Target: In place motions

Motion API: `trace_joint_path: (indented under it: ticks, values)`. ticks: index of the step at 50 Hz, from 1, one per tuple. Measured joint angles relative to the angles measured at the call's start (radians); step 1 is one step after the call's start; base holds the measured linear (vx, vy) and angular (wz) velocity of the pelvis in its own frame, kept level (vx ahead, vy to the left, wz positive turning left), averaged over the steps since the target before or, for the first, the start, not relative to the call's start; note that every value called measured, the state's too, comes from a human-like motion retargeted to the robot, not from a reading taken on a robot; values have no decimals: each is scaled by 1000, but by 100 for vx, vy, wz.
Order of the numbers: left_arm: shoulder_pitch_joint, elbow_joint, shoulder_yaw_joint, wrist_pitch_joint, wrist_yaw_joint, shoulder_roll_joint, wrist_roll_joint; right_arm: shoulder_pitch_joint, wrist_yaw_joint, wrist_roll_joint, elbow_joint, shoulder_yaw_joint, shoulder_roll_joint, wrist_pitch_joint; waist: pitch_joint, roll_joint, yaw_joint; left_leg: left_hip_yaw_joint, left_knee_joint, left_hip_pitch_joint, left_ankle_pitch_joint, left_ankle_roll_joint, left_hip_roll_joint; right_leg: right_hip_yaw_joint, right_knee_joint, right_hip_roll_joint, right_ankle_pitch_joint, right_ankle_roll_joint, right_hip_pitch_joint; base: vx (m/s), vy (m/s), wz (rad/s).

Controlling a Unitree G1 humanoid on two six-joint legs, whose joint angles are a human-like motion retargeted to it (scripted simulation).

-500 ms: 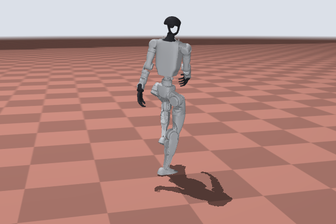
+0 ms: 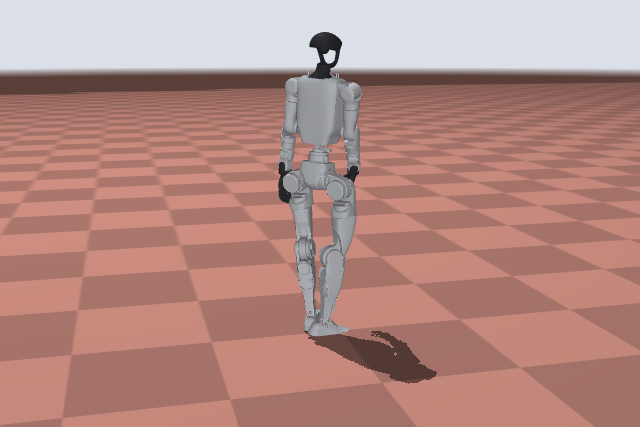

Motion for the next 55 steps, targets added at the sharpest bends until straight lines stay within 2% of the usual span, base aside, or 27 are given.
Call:
trace_joint_path:
  ticks: [5,9,12,15,17,19,22,24,27,30,35,41,45,47,48,50,52,53,55]
  values:
    - [70,154,111,40,-115,-16,-9,-14,72,22,-117,58,-1,-58,-8,-2,-64,-2,5,-4,-16,10,1,-3,1,0,-2,10,-1,-11,4,0]
    - [109,206,119,52,-96,-13,-22,6,50,-37,-108,12,-42,-90,-3,-24,-43,-6,14,17,-35,19,-9,-6,32,-13,-27,5,12,-8,2,-2]
    - [111,220,102,46,-92,-11,-56,41,14,-132,-23,-60,-92,-71,-12,-17,-46,-29,35,16,-50,20,7,-20,113,-22,-53,-20,-1,-6,2,28]
    - [48,197,52,66,-74,-13,-145,93,-32,-171,98,-151,-151,-38,-6,31,-60,-50,62,1,-57,22,65,-37,302,-22,42,-60,-65,-14,2,32]
    - [-34,133,38,68,-28,-24,-205,122,-46,-146,180,-212,-195,-15,27,64,-71,-55,73,-1,-59,24,107,37,550,-26,158,-82,-191,-27,6,22]
    - [-111,37,15,64,4,-33,-248,156,-46,-113,245,-270,-234,13,59,85,-103,-69,78,-1,-54,31,126,114,826,-23,131,-106,-341,-20,7,38]
    - [-235,-152,-16,62,11,-26,-254,221,-39,-56,330,-366,-291,63,101,113,-196,-125,90,-18,-40,51,137,86,1259,-125,38,-167,-583,-18,8,100]
    - [-324,-309,-48,47,30,-16,-233,277,-43,0,381,-438,-330,87,143,134,-272,-183,119,-39,-30,67,151,87,1486,-180,-2,-179,-757,-17,5,150]
    - [-422,-502,-108,6,74,18,-221,359,-59,44,431,-507,-373,98,197,157,-367,-258,163,-57,-21,77,181,85,1646,-203,-22,-158,-959,-6,0,125]
    - [-489,-632,-106,-26,130,38,-189,417,-110,54,479,-538,-405,101,225,166,-422,-290,173,-52,-17,75,206,56,1682,-223,-29,-168,-1081,2,-1,56]
    - [-531,-691,-83,-72,150,-10,-236,450,-143,63,508,-533,-410,132,219,154,-423,-277,149,-28,-21,70,201,57,1602,-210,-31,-170,-1079,-1,-6,-12]
    - [-428,-593,-122,-91,83,-70,-308,369,-132,70,495,-452,-354,99,145,129,-297,-182,73,0,-16,49,164,82,1390,-166,3,-149,-800,5,-1,-80]
    - [-278,-439,-137,-61,77,-93,-250,276,-131,40,416,-361,-289,75,79,133,-207,-109,38,3,-18,24,164,109,1055,-48,61,-123,-523,13,-2,-93]
    - [-201,-331,-114,-35,67,-123,-225,226,-134,27,360,-316,-249,64,54,130,-175,-80,38,3,-26,18,159,183,780,56,117,-76,-363,17,-3,-62]
    - [-171,-290,-98,-23,58,-139,-220,208,-132,23,333,-302,-232,59,49,129,-171,-76,42,3,-31,16,155,202,651,79,152,-60,-289,19,-7,-6]
    - [-100,-185,-52,10,1,-168,-230,151,-115,23,256,-265,-187,42,34,97,-192,-90,55,-5,-40,24,98,206,291,80,53,31,-100,20,-8,32]
    - [-48,-83,32,38,-71,-158,-227,107,-84,51,172,-205,-140,27,26,48,-164,-48,48,27,-54,21,48,47,92,35,-85,4,42,29,-8,-65]
    - [-16,-33,75,55,-87,-147,-219,89,-65,68,132,-177,-116,14,11,19,-128,-14,37,43,-59,17,21,24,28,18,-49,9,55,35,-10,6]
    - [16,62,120,68,-71,-119,-206,56,-23,94,63,-159,-85,-10,-51,-24,-238,-160,7,79,-73,-7,-40,-159,-20,-69,-37,93,75,23,-10,270]
